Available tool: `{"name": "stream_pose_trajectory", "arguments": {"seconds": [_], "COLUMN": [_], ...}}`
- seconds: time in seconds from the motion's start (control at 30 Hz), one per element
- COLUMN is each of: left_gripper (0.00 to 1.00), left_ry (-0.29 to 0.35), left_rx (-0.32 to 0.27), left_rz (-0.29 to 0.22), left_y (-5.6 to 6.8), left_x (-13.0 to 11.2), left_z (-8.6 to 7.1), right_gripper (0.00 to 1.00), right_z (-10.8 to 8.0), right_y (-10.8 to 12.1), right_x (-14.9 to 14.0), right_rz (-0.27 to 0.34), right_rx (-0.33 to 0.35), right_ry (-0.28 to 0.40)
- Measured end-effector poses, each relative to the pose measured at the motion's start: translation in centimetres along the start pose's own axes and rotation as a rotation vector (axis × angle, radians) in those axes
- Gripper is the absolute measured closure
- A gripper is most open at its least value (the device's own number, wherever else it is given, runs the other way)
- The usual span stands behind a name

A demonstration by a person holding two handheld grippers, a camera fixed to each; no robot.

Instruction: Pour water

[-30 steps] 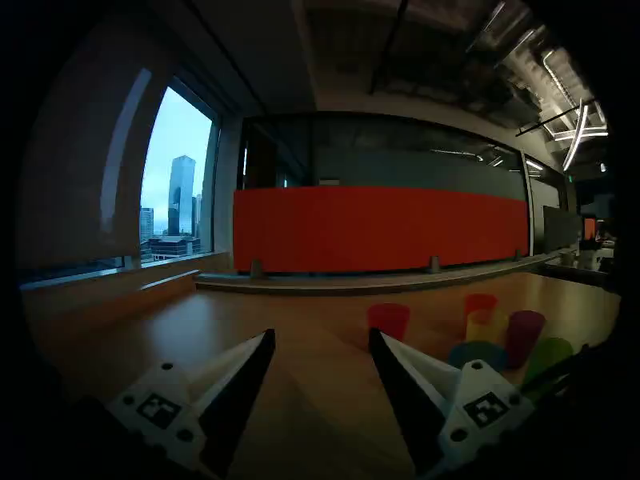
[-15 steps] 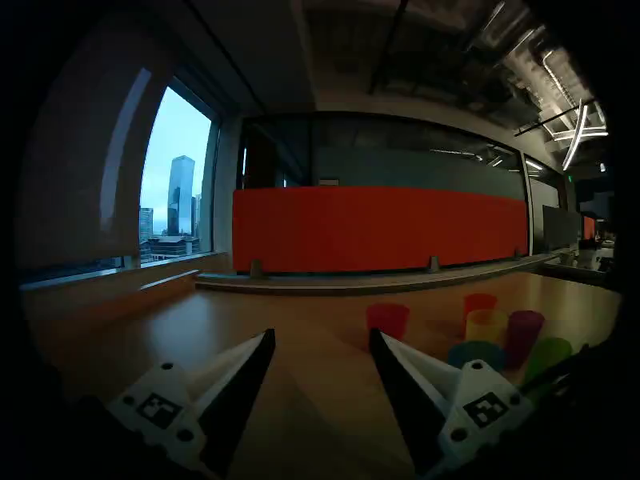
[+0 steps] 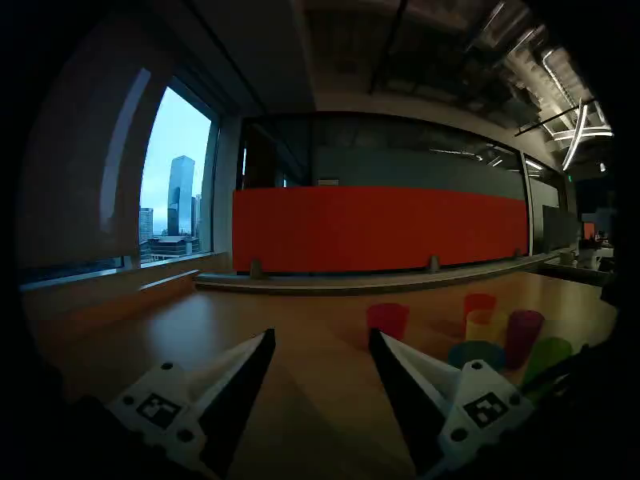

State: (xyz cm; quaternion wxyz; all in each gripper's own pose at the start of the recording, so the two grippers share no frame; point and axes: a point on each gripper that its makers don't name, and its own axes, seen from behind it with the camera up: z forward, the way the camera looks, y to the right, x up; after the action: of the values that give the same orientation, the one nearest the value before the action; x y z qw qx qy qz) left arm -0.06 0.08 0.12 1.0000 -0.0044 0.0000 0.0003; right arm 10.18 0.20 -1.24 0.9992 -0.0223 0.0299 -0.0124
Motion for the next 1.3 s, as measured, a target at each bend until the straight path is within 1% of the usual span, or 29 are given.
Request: {"name": "stream_pose_trajectory", "arguments": {"seconds": [0.3, 0.5, 0.6, 0.9, 1.3], "left_gripper": [0.14, 0.14, 0.14, 0.14, 0.14], "left_ry": [0.000, 0.000, 0.000, 0.000, 0.000], "left_rx": [0.000, 0.000, 0.000, 0.000, 0.000], "left_rz": [0.000, 0.000, 0.000, 0.000, 0.000], "left_y": [0.0, 0.0, 0.0, 0.0, 0.0], "left_x": [0.0, 0.0, 0.0, 0.0, 0.0], "left_z": [0.0, 0.0, 0.0, -0.1, -0.1], "right_gripper": [0.01, 0.01, 0.01, 0.01, 0.01], "right_z": [-0.2, 0.2, 0.4, 0.7, 0.9], "right_y": [0.2, 0.7, 0.5, -0.5, -0.9], "right_x": [-1.8, -4.0, -4.9, -6.1, -9.0], "right_rz": [0.011, 0.020, 0.017, 0.015, 0.067], "right_rx": [0.025, 0.020, 0.027, 0.063, 0.064], "right_ry": [0.001, -0.024, -0.029, -0.030, -0.068]}}
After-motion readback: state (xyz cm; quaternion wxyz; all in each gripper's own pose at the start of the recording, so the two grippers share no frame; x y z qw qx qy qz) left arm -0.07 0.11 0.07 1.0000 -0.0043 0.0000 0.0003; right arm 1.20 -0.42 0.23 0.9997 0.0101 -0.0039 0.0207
